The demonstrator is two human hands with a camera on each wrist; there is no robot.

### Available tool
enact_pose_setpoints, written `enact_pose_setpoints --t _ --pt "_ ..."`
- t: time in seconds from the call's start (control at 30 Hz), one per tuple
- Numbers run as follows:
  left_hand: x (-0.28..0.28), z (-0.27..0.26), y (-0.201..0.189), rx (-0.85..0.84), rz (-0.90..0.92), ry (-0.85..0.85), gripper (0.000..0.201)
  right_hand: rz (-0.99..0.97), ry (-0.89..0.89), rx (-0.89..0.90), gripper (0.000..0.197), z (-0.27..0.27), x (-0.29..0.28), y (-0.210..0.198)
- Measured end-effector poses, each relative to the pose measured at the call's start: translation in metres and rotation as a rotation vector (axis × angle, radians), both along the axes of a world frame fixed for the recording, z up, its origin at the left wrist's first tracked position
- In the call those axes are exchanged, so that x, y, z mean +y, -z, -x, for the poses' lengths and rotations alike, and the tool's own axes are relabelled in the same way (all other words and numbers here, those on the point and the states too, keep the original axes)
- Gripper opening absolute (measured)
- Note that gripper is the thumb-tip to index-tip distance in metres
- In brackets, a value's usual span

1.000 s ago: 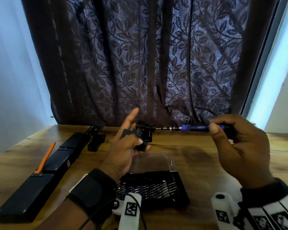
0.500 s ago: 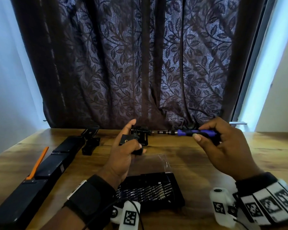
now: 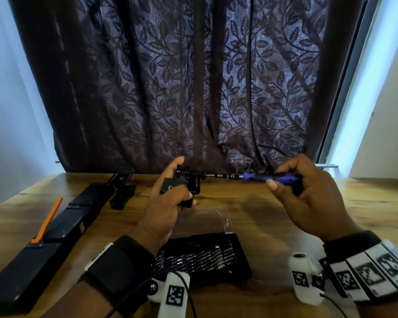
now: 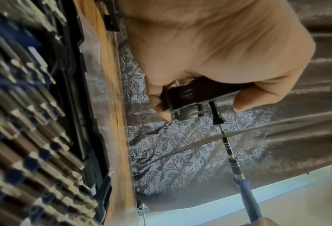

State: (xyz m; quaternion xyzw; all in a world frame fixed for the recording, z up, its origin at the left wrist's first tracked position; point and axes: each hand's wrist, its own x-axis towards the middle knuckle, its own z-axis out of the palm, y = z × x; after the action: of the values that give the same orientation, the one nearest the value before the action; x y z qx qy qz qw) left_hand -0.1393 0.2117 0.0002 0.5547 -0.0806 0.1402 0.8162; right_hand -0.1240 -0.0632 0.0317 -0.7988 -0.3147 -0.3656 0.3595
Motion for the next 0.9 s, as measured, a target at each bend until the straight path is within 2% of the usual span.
enact_pose_setpoints --t 0.17,0.23,0.33,0.47,0.67,0.77,0.9 --pt "-0.001 0.003 -0.002 -0.032 -0.063 -0.023 0.082 0.035 0.063 -0.016 0.034 -0.007 -0.004 0.000" --pt "-0.001 0.005 -0.002 -0.042 -0.086 -0.031 0.082 0.039 0.046 0.003 0.034 -0.010 -0.005 0.002" --pt "-0.001 0.006 -0.003 -0.051 -0.113 -0.042 0.083 -0.007 -0.026 0.056 0.018 -0.010 -0.005 0.004" --pt "-0.002 0.004 -0.002 -0.040 -0.122 -0.064 0.084 0.005 -0.005 0.047 0.023 -0.009 -0.006 0.004" --pt "-0.003 0.004 -0.001 -0.052 -0.132 -0.061 0.085 0.062 0.034 0.035 0.041 -0.013 -0.008 0.004" --pt "-0.002 0.005 -0.002 -0.051 -0.146 -0.067 0.086 0.046 -0.027 0.084 0.025 -0.012 -0.007 0.005" --pt "-0.002 0.004 -0.001 -0.046 -0.148 -0.076 0.086 0.078 0.016 0.085 0.024 -0.014 -0.009 0.006"
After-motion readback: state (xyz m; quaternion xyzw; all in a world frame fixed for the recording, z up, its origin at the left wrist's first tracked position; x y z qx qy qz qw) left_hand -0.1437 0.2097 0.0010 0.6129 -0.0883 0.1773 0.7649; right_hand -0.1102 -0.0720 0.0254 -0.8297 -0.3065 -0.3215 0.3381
